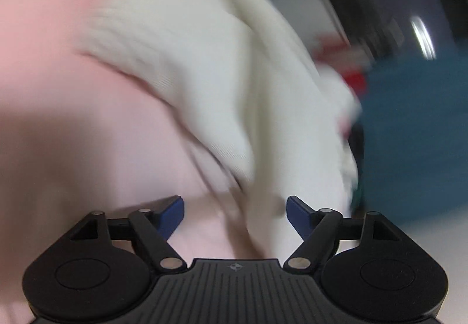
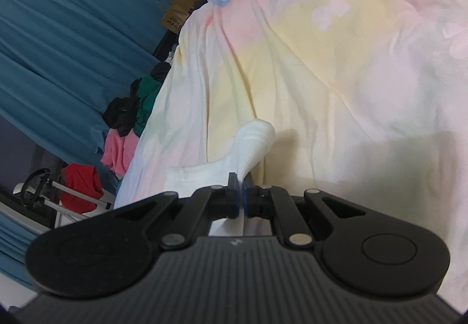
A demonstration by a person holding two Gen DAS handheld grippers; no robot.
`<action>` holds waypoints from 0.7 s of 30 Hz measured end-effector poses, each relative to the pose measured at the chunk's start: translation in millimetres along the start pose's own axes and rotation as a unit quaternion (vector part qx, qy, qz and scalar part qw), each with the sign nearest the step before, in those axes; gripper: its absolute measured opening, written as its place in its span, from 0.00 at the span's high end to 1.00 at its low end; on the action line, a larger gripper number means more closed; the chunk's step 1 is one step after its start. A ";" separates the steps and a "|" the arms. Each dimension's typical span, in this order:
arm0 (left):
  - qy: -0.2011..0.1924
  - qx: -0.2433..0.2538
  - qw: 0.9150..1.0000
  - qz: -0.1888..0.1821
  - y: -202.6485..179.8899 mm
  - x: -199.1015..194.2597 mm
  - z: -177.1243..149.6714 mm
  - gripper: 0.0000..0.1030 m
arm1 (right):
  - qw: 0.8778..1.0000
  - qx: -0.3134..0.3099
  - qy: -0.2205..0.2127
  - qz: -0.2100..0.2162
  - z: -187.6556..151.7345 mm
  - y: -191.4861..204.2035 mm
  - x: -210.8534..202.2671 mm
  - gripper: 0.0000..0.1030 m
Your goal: Fold clothes
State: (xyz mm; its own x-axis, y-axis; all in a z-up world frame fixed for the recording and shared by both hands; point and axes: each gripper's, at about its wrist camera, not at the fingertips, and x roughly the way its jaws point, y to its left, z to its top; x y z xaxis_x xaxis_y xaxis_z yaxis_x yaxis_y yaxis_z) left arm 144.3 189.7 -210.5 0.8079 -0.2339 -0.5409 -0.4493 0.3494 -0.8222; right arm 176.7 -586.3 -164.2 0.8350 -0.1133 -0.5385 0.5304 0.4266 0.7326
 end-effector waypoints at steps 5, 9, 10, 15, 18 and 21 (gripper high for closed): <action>-0.068 -0.078 0.995 -0.007 13.9 -1.5 41.7 0.49 | 1.000 -0.002 -0.006 0.003 -0.5 -2.7 -3.5 0.94; -0.049 -0.105 0.993 0.005 23.9 1.8 66.1 0.84 | 1.000 0.005 -0.012 0.003 -2.2 -7.5 -5.9 0.94; -0.050 -0.103 0.993 0.004 22.2 -3.5 67.3 0.85 | 1.000 0.010 -0.014 0.001 -2.6 -9.4 -6.3 0.95; -0.086 -0.014 0.996 0.014 -12.9 -62.5 80.3 0.89 | 0.999 0.036 -0.020 -0.011 -1.7 -18.0 -11.3 0.95; -0.099 0.024 0.995 0.016 -26.7 -113.6 96.0 0.90 | 0.999 0.022 -0.040 -0.016 -1.4 -14.1 -22.1 0.95; -0.074 0.017 0.997 0.020 -21.6 -150.6 107.9 0.90 | 0.997 0.009 -0.073 -0.025 -3.3 -6.8 -41.1 0.95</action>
State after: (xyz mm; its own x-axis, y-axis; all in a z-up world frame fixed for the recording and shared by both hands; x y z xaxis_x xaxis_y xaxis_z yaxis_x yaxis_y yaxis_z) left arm 73.5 315.2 -92.2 0.8378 -0.0832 -0.5396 -0.4719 0.3868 -0.7923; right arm 138.3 -581.6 -148.5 0.8193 -0.2631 -0.5094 0.5732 0.4014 0.7144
